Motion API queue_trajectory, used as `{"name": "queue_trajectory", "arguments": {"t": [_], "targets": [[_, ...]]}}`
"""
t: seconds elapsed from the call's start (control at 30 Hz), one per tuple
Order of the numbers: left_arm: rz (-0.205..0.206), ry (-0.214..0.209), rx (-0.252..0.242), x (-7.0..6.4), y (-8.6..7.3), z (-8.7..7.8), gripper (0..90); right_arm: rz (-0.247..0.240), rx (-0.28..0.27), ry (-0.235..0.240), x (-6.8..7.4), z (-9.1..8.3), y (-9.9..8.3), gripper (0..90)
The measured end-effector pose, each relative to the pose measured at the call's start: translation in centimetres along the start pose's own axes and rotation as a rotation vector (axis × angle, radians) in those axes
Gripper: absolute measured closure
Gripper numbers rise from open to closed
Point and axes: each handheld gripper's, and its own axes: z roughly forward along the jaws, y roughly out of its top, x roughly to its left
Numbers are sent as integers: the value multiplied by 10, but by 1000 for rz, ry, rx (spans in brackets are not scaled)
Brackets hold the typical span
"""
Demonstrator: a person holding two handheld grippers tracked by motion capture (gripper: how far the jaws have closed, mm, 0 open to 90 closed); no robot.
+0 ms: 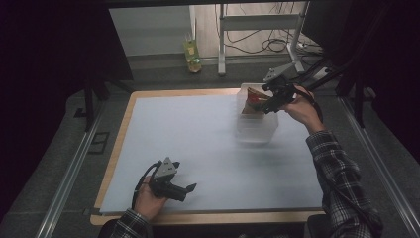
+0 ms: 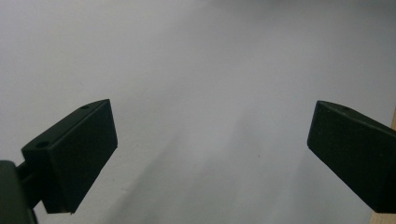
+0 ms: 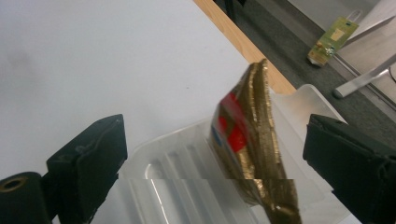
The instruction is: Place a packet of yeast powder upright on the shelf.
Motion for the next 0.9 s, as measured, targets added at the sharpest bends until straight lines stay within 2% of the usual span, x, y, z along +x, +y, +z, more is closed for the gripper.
{"name": "queue_trajectory", "arguments": {"t": [0.27, 0.33, 0.73, 0.8, 0.9], "targets": [[6, -6, 5, 0, 0, 1, 20, 12, -5, -1, 10, -2, -4, 47], [12, -5, 10, -1, 0, 1, 23, 9, -18, 15, 16, -4, -5, 40], [28, 0, 23, -1, 0, 2, 27, 8, -26, 3, 29, -9, -11, 33], [29, 0, 23, -1, 0, 2, 27, 15, -41, -9, 32, -13, -11, 32], [30, -1, 23, -1, 0, 2, 27, 14, -45, -1, 35, -19, -10, 32]]}}
